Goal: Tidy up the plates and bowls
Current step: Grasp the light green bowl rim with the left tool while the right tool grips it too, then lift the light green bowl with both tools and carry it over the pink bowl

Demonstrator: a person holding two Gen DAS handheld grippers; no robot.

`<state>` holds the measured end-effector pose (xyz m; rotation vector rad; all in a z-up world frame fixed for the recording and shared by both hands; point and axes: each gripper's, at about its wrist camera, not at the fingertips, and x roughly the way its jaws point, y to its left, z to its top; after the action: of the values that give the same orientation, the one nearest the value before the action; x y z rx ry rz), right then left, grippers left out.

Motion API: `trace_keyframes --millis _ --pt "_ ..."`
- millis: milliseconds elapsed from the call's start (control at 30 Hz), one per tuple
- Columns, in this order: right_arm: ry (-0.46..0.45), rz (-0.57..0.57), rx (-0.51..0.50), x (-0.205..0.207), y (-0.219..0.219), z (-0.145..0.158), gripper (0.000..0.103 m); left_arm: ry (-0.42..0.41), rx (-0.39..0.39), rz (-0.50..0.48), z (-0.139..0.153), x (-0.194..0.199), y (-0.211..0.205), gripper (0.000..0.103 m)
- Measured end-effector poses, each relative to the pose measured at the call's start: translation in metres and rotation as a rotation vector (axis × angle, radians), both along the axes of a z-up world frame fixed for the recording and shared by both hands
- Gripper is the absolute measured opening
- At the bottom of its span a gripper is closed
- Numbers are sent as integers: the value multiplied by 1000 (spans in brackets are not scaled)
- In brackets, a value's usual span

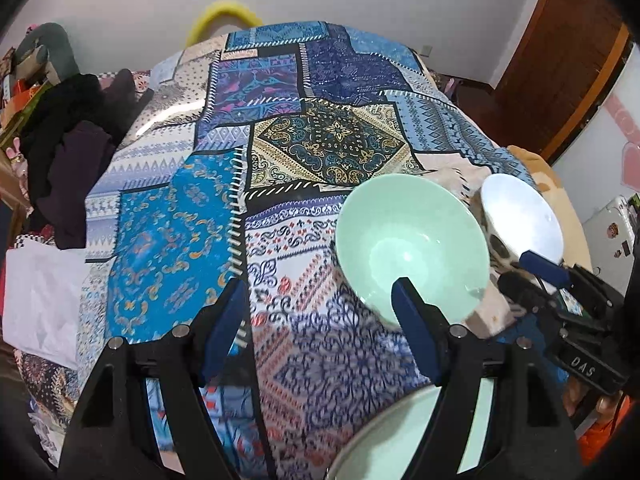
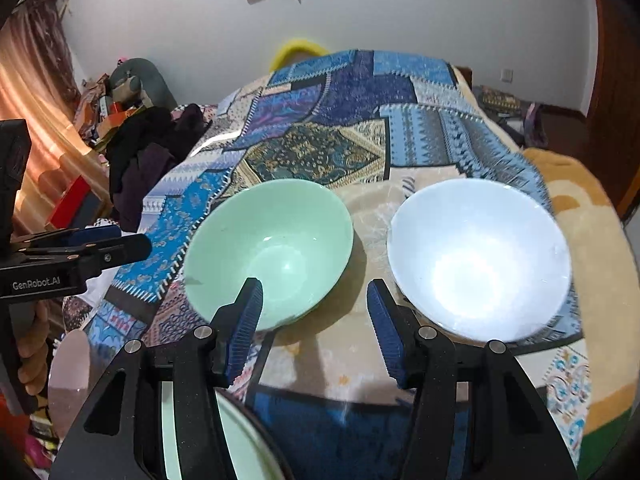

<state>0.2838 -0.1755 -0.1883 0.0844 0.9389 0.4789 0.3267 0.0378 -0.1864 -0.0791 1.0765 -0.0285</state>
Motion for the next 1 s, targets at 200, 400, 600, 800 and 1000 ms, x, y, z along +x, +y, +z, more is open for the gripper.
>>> trace_keyframes --millis 200,400,600,800,1000 --pt "50 4 4 16 5 -15 51 35 -8 -20 -23 27 -2 74" --pt "78 19 10 27 12 -23 41 47 10 -66 -39 42 -11 61" --pt "70 28 -23 27 20 -24 40 77 12 -96 -54 48 -15 39" --pt "112 34 -14 32 21 -33 34 116 -34 -104 -66 51 -14 22" --pt "115 8 -18 34 19 -34 24 94 -23 -122 -64 46 -21 14"
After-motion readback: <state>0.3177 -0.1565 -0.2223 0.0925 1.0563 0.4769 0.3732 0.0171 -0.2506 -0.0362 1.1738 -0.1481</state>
